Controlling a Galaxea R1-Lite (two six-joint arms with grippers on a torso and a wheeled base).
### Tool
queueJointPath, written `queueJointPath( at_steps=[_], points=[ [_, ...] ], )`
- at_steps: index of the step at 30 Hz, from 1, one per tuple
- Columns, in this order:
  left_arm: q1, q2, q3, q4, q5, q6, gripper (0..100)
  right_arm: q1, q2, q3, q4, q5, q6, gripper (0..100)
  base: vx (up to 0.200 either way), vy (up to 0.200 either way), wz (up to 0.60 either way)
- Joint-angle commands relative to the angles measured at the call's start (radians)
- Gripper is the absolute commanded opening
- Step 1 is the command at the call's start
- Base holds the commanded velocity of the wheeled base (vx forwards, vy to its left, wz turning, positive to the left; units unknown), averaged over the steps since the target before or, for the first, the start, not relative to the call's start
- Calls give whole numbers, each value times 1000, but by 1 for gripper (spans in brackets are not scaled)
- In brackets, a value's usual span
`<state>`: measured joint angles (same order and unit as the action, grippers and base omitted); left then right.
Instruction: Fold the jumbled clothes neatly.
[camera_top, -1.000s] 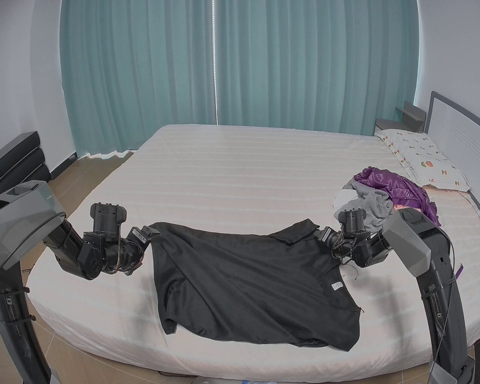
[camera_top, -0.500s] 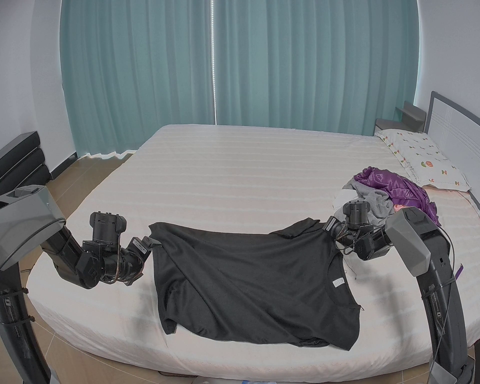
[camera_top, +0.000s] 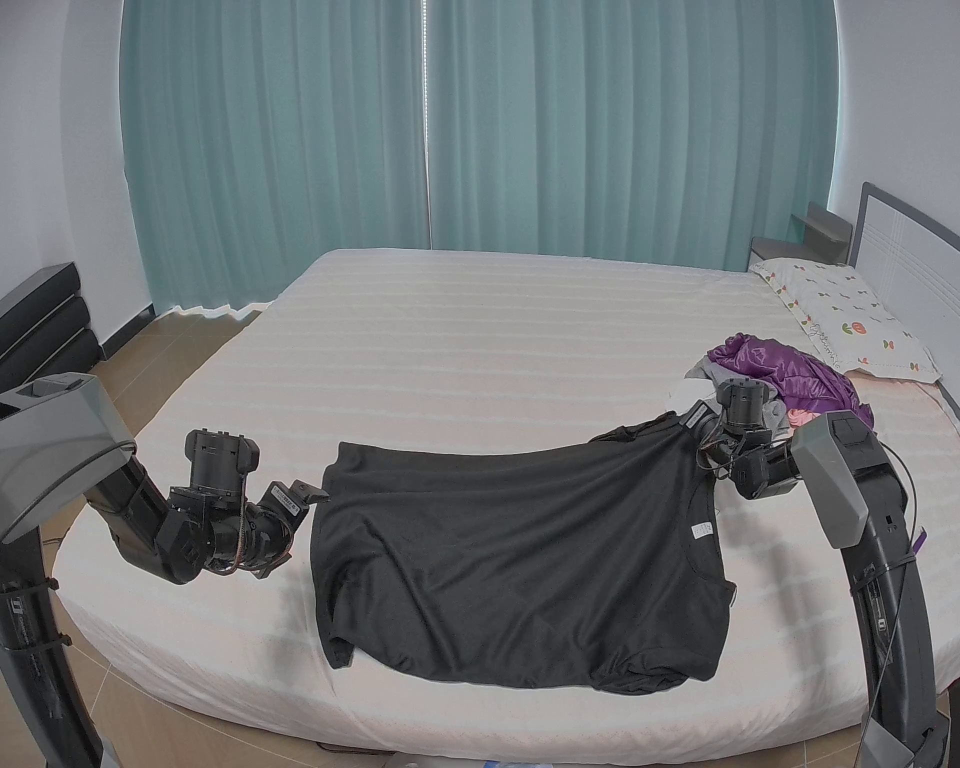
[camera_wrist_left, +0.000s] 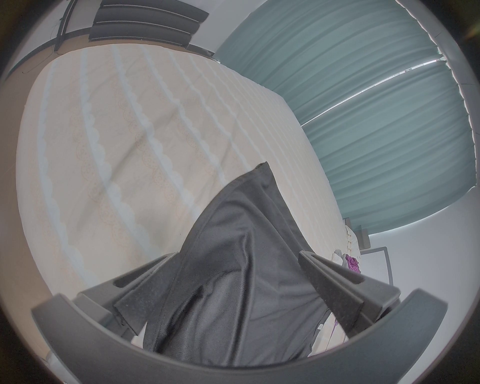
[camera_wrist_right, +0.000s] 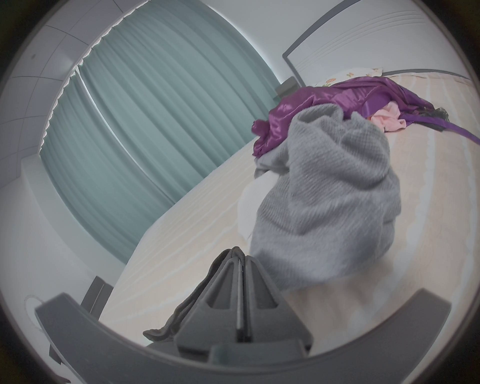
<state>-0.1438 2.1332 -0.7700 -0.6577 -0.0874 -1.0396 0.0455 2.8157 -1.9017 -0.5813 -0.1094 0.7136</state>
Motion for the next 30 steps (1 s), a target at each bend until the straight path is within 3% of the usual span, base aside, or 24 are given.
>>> queueJointPath(
  at_steps=[1, 13, 14, 18, 25, 27, 30],
  points=[
    [-5, 4, 3, 0, 0, 0, 100, -19, 41, -68, 6, -21, 1, 0, 0, 0, 0],
    [-17, 4, 9, 0, 0, 1, 100, -30, 44, -98, 0, -27, 0, 0, 0, 0, 0],
    [-19, 2, 12, 0, 0, 1, 100, -30, 42, -98, 1, -27, 0, 100, 0, 0, 0],
    [-22, -2, 17, 0, 0, 1, 100, -21, 31, -86, 8, -26, 0, 100, 0, 0, 0],
    [-30, -26, 49, 0, 0, 9, 100, -10, -124, 188, -37, -3, 36, 100, 0, 0, 0],
    [-34, -35, 54, 0, 0, 7, 100, -1, -170, 265, -55, 17, 56, 100, 0, 0, 0],
    [-45, -73, 83, 0, -5, 7, 100, 8, -332, 558, -137, 119, 73, 100, 0, 0, 0]
  ],
)
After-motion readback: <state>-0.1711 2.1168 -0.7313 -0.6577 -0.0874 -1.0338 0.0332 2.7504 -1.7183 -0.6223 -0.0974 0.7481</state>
